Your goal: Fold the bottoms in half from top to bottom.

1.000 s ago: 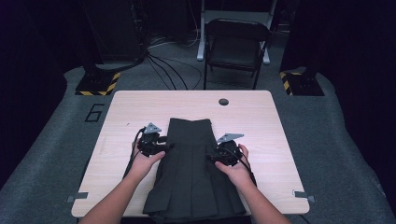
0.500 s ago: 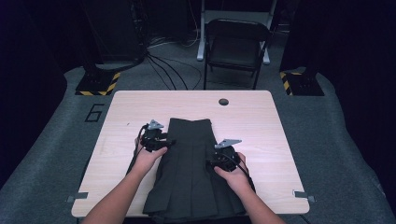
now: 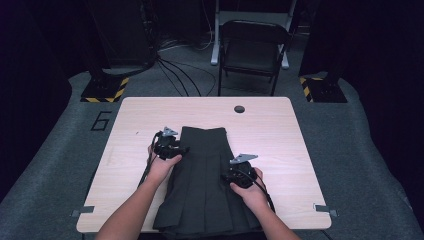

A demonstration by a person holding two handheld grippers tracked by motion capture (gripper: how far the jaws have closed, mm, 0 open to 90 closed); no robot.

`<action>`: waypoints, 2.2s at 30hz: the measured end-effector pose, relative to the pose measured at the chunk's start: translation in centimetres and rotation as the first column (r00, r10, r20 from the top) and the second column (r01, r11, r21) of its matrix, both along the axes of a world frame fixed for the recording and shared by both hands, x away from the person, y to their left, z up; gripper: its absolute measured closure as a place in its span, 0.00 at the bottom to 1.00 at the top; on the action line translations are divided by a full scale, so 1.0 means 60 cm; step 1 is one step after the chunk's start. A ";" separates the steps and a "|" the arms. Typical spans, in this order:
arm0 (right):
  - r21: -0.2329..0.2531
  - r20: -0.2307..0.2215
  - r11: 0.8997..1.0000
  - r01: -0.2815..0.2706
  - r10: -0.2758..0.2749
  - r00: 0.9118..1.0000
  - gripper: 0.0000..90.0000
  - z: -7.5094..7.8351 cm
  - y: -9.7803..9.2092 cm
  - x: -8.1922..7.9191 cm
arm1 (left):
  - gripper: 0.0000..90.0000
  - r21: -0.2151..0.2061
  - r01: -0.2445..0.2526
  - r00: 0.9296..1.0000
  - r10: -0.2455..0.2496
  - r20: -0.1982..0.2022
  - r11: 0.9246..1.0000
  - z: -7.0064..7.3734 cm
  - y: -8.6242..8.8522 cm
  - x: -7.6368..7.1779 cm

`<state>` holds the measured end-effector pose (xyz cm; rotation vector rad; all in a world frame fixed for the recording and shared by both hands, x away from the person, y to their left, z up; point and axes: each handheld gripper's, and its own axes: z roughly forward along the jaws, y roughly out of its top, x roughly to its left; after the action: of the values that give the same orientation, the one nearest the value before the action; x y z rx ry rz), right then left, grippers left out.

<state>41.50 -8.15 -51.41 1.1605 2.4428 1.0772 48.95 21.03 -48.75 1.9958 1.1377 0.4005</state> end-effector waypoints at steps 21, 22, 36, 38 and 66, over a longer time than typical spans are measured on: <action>-0.012 -0.009 1.000 0.008 -0.008 1.000 0.69 0.003 0.003 0.000 | 0.42 -0.001 -0.075 0.997 0.075 -0.023 0.997 -0.029 -0.004 0.043; -0.002 -0.023 1.000 0.013 -0.013 1.000 0.69 0.006 0.003 0.001 | 0.42 0.002 -0.071 0.997 0.071 -0.026 0.997 -0.028 -0.004 0.044; -0.002 -0.003 0.999 -0.034 0.034 0.999 0.65 0.036 -0.023 -0.078 | 0.42 -0.009 -0.094 0.995 0.094 -0.044 0.996 -0.029 -0.001 0.076; -0.007 -0.008 1.000 -0.030 0.030 1.000 0.64 0.028 -0.025 -0.085 | 0.42 -0.011 -0.096 0.995 0.095 -0.037 0.995 -0.030 -0.004 0.078; 0.003 -0.022 1.000 -0.016 0.016 1.000 0.63 0.008 -0.028 -0.097 | 0.78 -0.042 -0.131 0.988 0.127 -0.087 0.991 -0.021 -0.015 0.092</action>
<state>35.70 -9.86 -50.95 1.1613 2.4719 1.0792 54.48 20.15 -50.02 1.9192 1.3214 0.3545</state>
